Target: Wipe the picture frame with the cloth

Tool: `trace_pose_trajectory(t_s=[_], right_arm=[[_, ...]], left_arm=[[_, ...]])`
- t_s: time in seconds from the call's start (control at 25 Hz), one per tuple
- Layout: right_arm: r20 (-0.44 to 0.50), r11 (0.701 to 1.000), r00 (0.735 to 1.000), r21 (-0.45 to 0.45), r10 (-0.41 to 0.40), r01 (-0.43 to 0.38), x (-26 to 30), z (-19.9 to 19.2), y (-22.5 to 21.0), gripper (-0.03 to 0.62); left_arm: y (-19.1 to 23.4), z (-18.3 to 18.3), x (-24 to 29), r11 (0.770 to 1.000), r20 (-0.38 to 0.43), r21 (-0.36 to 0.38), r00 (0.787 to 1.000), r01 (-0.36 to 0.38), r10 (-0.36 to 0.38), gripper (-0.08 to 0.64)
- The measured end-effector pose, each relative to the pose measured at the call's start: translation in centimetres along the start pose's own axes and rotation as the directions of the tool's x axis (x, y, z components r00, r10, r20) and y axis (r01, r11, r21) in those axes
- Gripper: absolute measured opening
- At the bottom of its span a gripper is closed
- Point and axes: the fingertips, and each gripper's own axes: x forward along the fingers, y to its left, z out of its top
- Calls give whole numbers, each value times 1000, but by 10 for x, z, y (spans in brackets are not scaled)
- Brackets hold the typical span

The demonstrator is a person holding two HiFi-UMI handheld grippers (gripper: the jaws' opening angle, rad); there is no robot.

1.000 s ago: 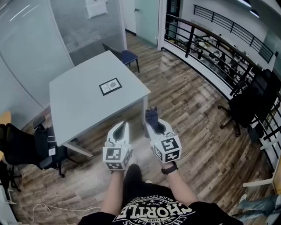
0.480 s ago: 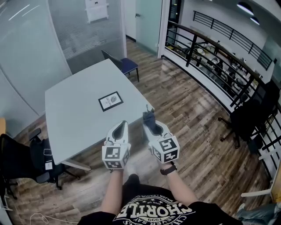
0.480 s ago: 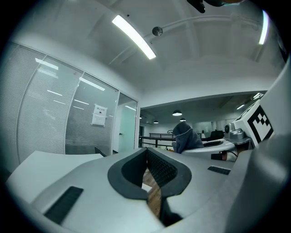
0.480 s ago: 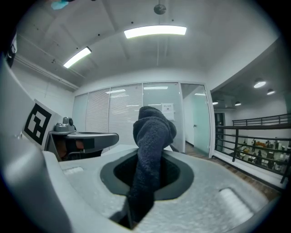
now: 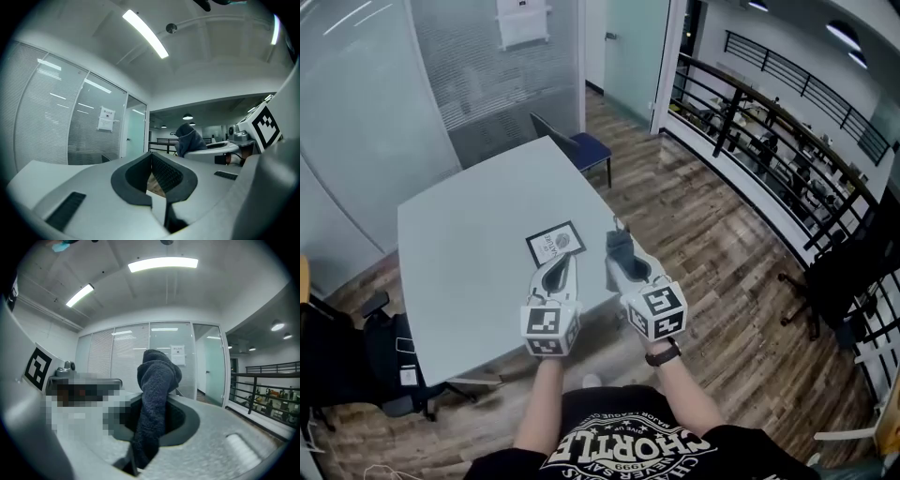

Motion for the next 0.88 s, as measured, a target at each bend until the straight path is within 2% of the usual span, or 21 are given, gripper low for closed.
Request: trace_pose_trajectory(t_s=[0.2,0.48,0.64,0.76,0.88], right_arm=[[-36,999,998,2,41,-41,54,-14,-5,71],[-82,992,988,13,128,-128,122,-35,-22,71],[-119,986,979,50,163,-158,172,-52,-38,71],[-196,984,965,78,172,-160,210,-75,-51,72],[-290,984,940,73,178,-164,247,-104,-59,71]], left_arm=[[37,-31,26,1000,-51,-16,999,-6,5,8],[101,-54,49,988,-99,-58,986,-142,135,8],[131,-81,65,971,-148,-96,968,-220,204,8],[150,-107,79,954,-201,-135,950,-268,239,6],[166,-138,93,939,-266,-172,932,-298,247,0]])
